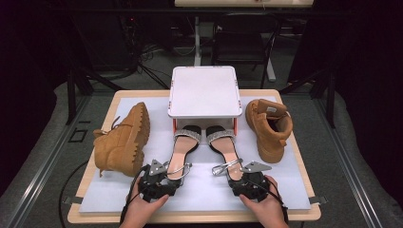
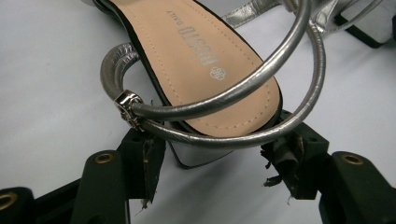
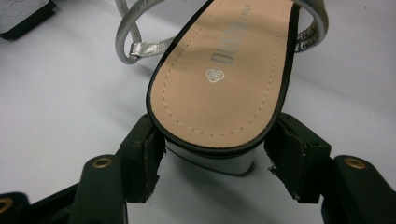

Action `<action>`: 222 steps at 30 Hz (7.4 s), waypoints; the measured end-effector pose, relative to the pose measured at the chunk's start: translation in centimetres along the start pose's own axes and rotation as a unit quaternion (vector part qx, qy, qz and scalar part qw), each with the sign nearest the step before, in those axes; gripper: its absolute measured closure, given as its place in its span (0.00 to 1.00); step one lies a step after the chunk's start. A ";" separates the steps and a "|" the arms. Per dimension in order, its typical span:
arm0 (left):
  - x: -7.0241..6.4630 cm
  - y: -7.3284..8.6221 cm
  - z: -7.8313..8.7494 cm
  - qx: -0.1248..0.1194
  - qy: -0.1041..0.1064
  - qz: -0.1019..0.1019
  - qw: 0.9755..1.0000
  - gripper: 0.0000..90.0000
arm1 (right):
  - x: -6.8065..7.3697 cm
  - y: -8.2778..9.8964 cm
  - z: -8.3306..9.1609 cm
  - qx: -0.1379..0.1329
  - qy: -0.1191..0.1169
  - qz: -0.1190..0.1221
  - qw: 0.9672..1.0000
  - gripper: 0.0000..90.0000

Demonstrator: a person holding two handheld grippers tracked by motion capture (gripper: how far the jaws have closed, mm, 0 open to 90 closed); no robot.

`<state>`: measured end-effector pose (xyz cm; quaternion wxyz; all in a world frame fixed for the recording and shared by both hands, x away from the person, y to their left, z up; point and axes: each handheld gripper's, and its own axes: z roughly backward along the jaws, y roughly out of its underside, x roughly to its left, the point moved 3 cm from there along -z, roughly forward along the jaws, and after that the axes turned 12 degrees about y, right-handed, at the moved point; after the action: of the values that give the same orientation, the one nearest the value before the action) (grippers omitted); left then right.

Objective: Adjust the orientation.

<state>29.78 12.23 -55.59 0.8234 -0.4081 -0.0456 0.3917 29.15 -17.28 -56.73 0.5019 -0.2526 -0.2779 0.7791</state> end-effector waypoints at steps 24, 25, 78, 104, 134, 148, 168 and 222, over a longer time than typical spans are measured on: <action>0.7 -3.9 -1.5 -0.021 -0.028 0.034 0.999 0.49 | -1.1 -3.8 -1.1 -0.018 0.006 -0.048 0.999 0.45; 0.7 -4.0 -1.6 -0.020 -0.029 0.035 0.999 0.49 | -1.1 -3.9 -1.2 -0.019 0.005 -0.049 0.999 0.45; 1.1 -2.8 -2.7 -0.060 -0.031 0.063 0.996 0.53 | 1.7 -4.1 -2.0 -0.030 0.020 -0.032 0.999 0.48; 0.2 -2.4 -2.6 -0.058 -0.031 0.058 0.996 0.73 | 2.2 -3.6 -1.2 -0.033 0.031 -0.046 0.998 0.80; 0.8 -3.3 -3.8 -0.039 -0.040 0.048 0.997 0.63 | 1.9 -4.4 -2.5 -0.024 0.042 -0.061 0.997 0.66; 0.9 -4.2 -3.4 -0.030 -0.037 0.051 0.998 0.64 | 1.8 -4.5 -2.4 -0.030 0.037 -0.068 0.997 0.67; 1.7 -6.6 -3.9 -0.029 -0.036 0.058 0.997 0.65 | 0.9 -7.0 -2.8 -0.030 0.036 -0.058 0.997 0.71; 5.4 -10.9 -7.4 -0.032 -0.060 0.070 0.995 0.67 | -1.0 -11.6 -7.4 -0.029 0.072 -0.044 0.996 0.72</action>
<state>43.03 7.25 -54.16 0.7763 -0.4119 -0.0784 0.4707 41.95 -12.95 -53.94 0.5466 -0.3096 -0.2744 0.7280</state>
